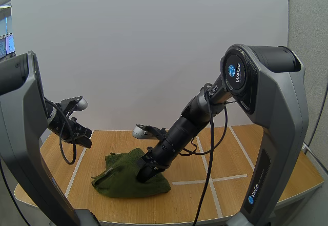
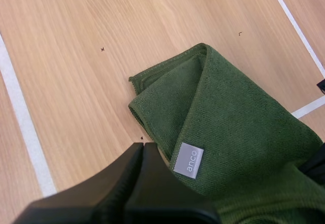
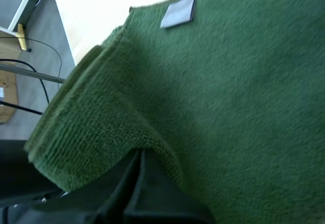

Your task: Fold the towel

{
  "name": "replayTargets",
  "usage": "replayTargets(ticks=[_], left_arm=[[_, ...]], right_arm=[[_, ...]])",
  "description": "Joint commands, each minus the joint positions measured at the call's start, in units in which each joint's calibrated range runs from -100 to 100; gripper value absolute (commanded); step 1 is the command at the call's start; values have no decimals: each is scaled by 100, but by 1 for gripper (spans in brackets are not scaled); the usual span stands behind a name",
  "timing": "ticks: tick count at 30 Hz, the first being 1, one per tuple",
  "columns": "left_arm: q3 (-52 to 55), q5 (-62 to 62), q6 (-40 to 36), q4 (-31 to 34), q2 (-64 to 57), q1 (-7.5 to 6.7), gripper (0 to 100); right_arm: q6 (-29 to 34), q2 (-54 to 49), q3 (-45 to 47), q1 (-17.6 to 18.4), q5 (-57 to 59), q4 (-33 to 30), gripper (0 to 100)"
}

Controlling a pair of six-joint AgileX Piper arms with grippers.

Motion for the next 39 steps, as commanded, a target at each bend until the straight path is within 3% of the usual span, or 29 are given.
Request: replayTargets(ticks=[1, 14, 22, 30, 33, 37, 38, 39], left_arm=[[11, 128, 30, -93, -57, -10, 0], [25, 128, 19, -48, -57, -10, 0], [686, 128, -58, 246, -45, -10, 0], [1022, 128, -508, 737, 315, -10, 2], [1022, 128, -634, 820, 577, -10, 19], [1022, 128, -563, 544, 749, -10, 54], [1022, 128, -481, 432, 749, -10, 69], [1022, 128, -427, 353, 749, -10, 77]], right_arm=[[17, -12, 360, 13, 761, -16, 0], [-143, -12, 439, 13, 761, -107, 0], [-379, -6, -164, 13, -1370, 122, 0], [-686, -6, -595, 13, -1727, 6, 0], [-686, -6, -631, 6, -1721, -67, 0], [-686, -6, -631, -3, -1642, -357, 0], [-686, -6, -631, -28, -1561, -371, 0], [-686, -6, -631, -65, -1468, -371, 0]])
